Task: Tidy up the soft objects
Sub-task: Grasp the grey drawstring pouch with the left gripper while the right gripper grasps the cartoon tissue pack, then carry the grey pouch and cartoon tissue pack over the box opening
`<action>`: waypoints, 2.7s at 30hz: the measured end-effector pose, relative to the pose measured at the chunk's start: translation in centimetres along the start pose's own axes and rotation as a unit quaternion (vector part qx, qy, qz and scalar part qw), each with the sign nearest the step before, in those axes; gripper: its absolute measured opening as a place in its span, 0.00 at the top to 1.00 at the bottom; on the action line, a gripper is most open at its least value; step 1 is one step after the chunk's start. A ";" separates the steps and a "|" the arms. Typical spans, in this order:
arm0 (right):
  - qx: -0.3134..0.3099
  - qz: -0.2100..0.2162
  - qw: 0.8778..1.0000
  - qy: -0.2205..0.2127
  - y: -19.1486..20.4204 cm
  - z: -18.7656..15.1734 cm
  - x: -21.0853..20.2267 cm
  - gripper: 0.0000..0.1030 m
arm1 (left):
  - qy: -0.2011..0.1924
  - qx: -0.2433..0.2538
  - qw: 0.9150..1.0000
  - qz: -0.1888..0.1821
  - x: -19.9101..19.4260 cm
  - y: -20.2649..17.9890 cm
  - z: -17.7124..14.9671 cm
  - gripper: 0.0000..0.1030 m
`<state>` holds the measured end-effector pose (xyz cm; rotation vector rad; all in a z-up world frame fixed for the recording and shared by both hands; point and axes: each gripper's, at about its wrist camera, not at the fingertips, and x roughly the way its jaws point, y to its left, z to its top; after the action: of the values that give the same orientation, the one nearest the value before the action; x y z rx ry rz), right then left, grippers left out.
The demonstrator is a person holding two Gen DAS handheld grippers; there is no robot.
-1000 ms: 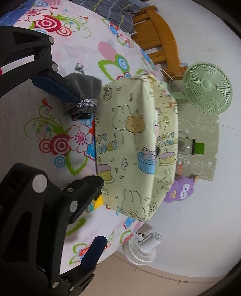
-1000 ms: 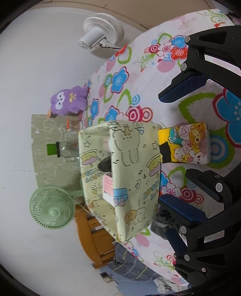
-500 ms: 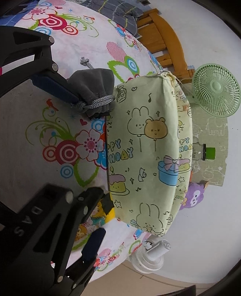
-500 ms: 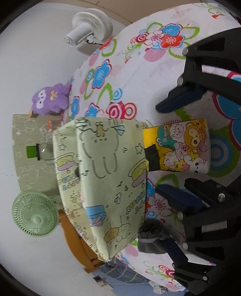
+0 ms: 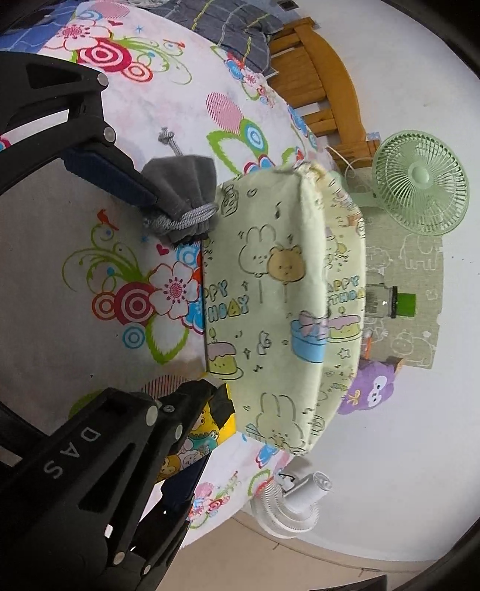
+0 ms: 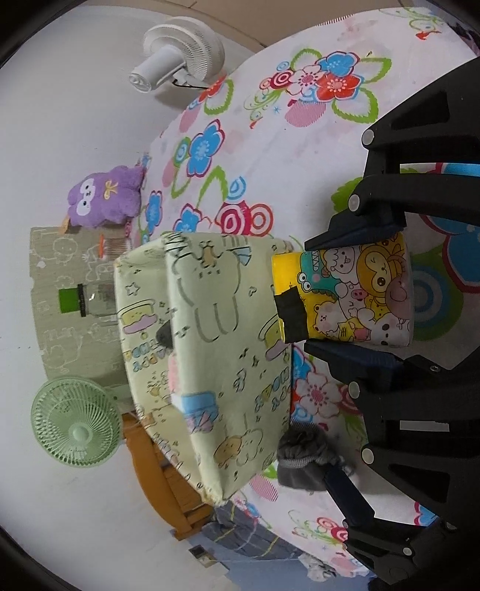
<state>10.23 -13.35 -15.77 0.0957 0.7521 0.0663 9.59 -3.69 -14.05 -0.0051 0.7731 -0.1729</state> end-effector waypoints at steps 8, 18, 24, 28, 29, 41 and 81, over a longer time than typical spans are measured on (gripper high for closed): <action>-0.012 0.003 1.000 -0.017 1.8 0.7 -1.6 0.52 | -0.017 -0.002 1.000 0.003 -1.4 1.2 0.5 0.01; -0.023 0.003 1.000 -0.009 4.0 1.0 -1.0 0.52 | -0.014 -0.004 1.000 0.024 -0.7 3.7 0.9 0.01; -0.024 -0.008 1.000 -0.003 4.8 1.0 -0.2 0.52 | -0.011 0.001 1.000 0.025 0.1 4.4 1.0 0.01; -0.012 -0.019 1.000 -0.001 4.9 1.0 0.2 0.52 | -0.005 0.008 1.000 0.023 1.0 4.6 1.3 0.01; -0.009 -0.021 1.000 0.000 4.9 1.0 0.3 0.52 | -0.004 0.009 1.000 0.022 1.2 4.7 1.3 0.01; 0.028 -0.039 0.999 0.023 4.2 0.7 2.0 0.52 | 0.035 0.015 0.999 -0.004 4.1 5.3 1.8 0.26; 0.020 -0.010 0.999 -0.042 2.2 2.7 -6.1 0.51 | -0.034 0.002 0.999 -0.006 -4.0 1.8 3.5 0.45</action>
<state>7.54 -11.88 -9.42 0.1289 0.6698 0.0273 9.53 -1.53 -8.88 -0.0125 0.7042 -0.1853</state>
